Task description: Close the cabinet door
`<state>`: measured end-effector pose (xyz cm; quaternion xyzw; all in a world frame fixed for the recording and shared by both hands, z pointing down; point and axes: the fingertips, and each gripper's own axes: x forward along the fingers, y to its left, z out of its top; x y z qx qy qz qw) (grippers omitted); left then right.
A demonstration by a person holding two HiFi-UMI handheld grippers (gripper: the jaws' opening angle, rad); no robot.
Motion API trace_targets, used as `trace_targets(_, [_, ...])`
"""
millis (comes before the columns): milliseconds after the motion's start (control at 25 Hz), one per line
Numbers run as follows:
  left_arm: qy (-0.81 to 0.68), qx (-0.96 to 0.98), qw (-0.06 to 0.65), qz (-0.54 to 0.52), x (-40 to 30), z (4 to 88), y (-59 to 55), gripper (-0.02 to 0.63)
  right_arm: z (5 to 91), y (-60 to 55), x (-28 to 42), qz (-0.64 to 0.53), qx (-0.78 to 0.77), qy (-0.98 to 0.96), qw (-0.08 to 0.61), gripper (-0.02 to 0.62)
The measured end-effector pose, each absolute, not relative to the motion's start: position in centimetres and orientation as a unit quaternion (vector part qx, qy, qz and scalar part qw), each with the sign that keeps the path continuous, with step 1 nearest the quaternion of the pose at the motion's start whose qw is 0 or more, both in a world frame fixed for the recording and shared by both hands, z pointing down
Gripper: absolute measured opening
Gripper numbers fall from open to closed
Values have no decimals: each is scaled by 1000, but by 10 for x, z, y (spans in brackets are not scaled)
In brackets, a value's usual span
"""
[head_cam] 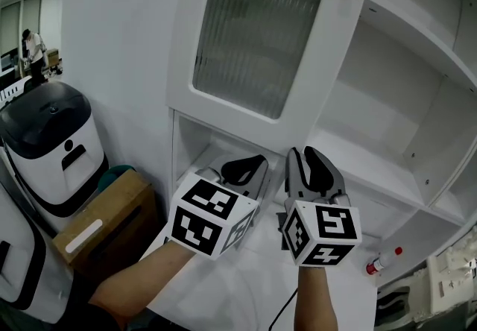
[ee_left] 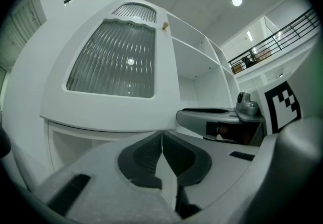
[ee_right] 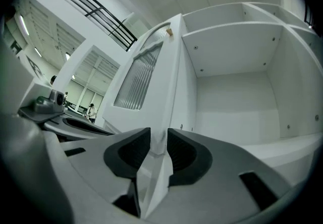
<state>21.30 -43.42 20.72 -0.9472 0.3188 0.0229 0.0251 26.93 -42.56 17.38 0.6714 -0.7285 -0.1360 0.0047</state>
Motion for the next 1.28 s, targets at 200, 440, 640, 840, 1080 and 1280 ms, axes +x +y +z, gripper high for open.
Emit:
trace_targets(200, [316, -948, 20, 21, 203, 208, -430, 12, 174, -416, 257, -128, 670, -731, 0, 106])
trace_targets(440, [308, -951, 20, 23, 176, 206, -419, 12, 175, -402, 232, -123, 681, -722, 8, 106])
trace_targets(640, [308, -951, 25, 16, 149, 205, -409, 12, 178, -390, 201, -125, 688, -714, 19, 95])
trace_targets(840, [300, -954, 26, 12, 124, 206, -400, 12, 182, -376, 170, -119, 694, -709, 23, 80])
trace_targets(1080, [291, -956, 25, 12, 96, 208, -385, 11, 190, -359, 134, -118, 700, -704, 28, 46])
trace_targets(1280, [279, -960, 30, 11, 79, 208, -373, 12, 195, -348, 109, -91, 698, -710, 18, 23])
